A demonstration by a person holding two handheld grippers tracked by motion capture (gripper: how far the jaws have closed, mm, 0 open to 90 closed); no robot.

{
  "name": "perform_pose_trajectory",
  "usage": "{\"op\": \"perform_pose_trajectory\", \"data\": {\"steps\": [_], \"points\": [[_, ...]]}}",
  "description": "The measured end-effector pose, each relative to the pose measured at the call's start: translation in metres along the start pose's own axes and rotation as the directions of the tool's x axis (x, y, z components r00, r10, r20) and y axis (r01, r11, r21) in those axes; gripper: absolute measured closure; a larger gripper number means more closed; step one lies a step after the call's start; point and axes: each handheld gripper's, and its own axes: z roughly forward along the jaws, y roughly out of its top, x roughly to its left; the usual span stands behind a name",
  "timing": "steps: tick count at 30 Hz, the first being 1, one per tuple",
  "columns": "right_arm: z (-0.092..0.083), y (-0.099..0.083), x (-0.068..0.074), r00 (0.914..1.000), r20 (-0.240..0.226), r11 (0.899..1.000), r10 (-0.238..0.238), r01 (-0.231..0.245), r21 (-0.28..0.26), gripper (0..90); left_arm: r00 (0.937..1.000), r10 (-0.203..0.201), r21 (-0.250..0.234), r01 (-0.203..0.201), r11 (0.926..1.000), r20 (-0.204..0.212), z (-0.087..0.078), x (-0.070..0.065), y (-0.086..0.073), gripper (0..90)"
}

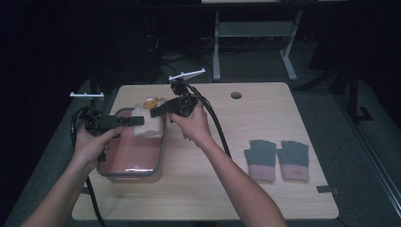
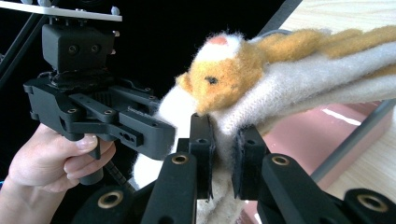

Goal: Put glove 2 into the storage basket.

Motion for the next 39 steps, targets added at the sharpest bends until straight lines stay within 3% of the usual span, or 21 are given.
{"op": "perform_pose_trajectory", "data": {"steps": [19, 39], "points": [[0.027, 0.004, 0.003, 0.9997, -0.022, 0.999, 0.005, -0.004, 0.032, 80.4, 0.9994, -0.019, -0.006, 0.019, 0.9998, -0.028, -0.018, 0.015, -0.005, 69.9], [0.055, 0.003, -0.005, 0.9987, -0.044, 0.997, 0.026, -0.023, 0.070, 80.3, 0.9969, -0.048, 0.009, 0.048, 0.9988, -0.063, -0.027, 0.033, -0.012, 69.9]]}}
